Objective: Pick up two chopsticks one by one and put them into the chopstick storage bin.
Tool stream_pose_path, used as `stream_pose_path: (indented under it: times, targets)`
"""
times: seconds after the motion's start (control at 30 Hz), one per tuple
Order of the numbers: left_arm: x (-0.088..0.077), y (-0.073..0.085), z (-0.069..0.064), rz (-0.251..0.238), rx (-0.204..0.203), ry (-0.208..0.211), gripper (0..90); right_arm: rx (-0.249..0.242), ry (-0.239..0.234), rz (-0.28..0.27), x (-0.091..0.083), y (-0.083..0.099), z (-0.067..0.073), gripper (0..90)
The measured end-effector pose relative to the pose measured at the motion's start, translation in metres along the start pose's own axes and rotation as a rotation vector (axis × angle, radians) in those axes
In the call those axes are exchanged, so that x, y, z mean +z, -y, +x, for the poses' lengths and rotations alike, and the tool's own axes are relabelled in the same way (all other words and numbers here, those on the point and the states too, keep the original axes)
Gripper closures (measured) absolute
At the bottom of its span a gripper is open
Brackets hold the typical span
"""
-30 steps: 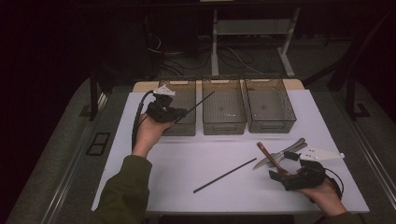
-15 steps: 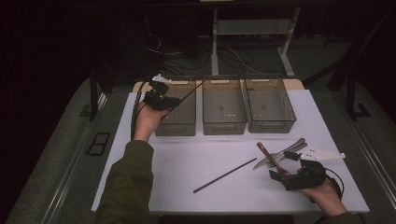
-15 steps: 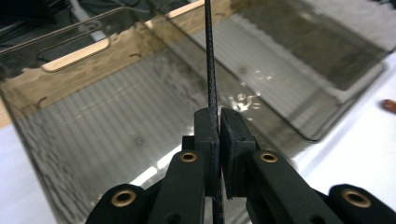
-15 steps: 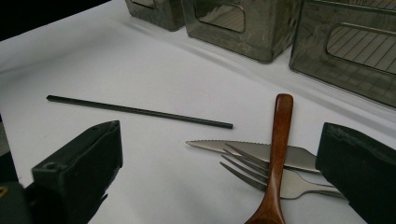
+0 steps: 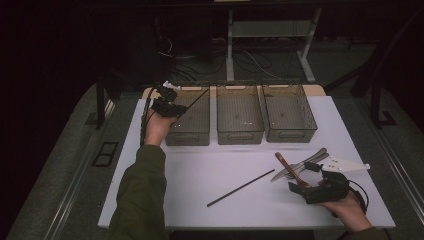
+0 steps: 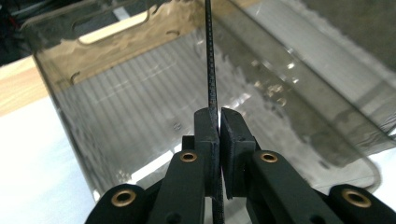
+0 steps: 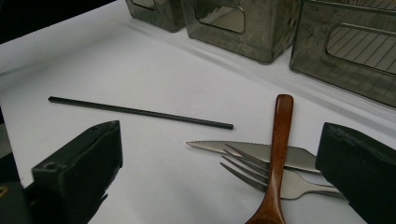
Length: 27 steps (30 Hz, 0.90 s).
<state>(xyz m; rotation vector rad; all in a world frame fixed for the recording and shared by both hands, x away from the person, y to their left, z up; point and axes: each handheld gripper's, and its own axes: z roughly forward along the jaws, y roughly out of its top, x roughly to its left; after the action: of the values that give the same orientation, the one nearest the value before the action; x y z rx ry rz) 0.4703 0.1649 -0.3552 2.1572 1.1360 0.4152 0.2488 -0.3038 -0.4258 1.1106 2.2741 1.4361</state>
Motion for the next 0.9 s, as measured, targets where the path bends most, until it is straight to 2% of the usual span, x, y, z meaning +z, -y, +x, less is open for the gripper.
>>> stream_pose_path:
  times: [0.23, 0.43, 0.63, 0.8, 0.83, 0.87, 0.9]
  targets:
    - [0.011, 0.003, 0.003, 0.044, 0.0, -0.015, 85.7, 0.003, -0.001, -0.001, 0.0, 0.0, 0.0, 0.9]
    - [0.021, 0.002, 0.0, 0.084, 0.026, -0.043, 85.7, 0.002, -0.001, -0.003, 0.0, 0.0, 0.0, 0.9]
    - [0.027, 0.002, -0.001, 0.085, 0.035, -0.044, 85.6, 0.0, -0.002, -0.003, 0.0, 0.0, 0.0, 0.9]
    - [0.032, 0.005, 0.001, 0.106, 0.035, -0.037, 85.4, 0.001, -0.003, -0.004, 0.0, 0.0, 0.0, 0.9]
    - [0.033, 0.005, 0.002, 0.108, 0.029, -0.034, 84.8, 0.0, -0.003, -0.004, 0.0, 0.0, 0.0, 0.9]
    - [0.033, 0.006, 0.002, 0.108, 0.028, -0.049, 83.8, -0.002, -0.004, -0.005, -0.001, 0.0, 0.0, 0.9]
    - [0.033, 0.006, 0.002, 0.101, 0.027, -0.063, 77.0, -0.002, -0.004, -0.005, -0.001, 0.0, 0.0, 0.9]
